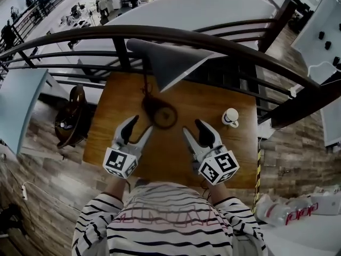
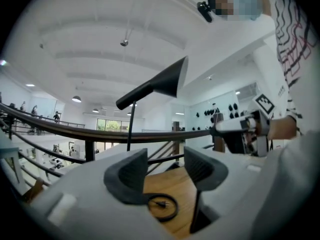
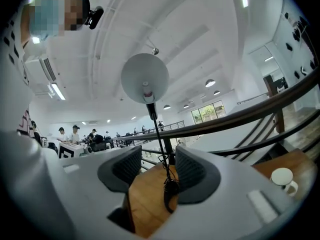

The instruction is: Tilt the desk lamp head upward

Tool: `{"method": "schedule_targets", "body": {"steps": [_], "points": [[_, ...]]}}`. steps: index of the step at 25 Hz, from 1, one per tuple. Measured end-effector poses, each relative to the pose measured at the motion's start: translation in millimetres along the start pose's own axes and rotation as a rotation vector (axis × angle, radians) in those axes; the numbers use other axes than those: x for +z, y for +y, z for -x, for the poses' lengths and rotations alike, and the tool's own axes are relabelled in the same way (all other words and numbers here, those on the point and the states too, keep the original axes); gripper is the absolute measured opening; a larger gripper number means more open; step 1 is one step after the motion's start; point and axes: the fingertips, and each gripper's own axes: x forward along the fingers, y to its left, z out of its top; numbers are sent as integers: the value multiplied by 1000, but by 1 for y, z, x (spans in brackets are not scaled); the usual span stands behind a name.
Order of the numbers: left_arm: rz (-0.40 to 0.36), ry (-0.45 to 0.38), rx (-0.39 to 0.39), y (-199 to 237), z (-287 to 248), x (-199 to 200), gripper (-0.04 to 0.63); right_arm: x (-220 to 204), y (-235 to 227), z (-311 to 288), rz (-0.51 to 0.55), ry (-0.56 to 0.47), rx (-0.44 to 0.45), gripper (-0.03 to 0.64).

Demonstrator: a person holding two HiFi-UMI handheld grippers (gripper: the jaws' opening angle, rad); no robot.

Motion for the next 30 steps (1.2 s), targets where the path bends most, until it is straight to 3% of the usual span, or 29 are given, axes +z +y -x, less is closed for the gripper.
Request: {"method": "schedule_targets", "body": {"steps": [4, 8, 14, 19, 30], "points": [[10, 10, 25, -14, 6, -6, 199, -14, -4, 6, -17, 30, 9, 180], [12, 16, 41, -26, 15, -13, 124, -29, -7, 9, -15, 61, 8, 114], [39, 18, 84, -39, 20, -17, 82, -41, -14, 17, -28, 88, 18, 37], [59, 19, 119, -34, 30, -24, 57, -54, -10, 8, -35, 111, 30, 3], [77, 41, 143, -31, 36, -36, 5, -77, 6, -6, -46, 176, 86, 0]]}}
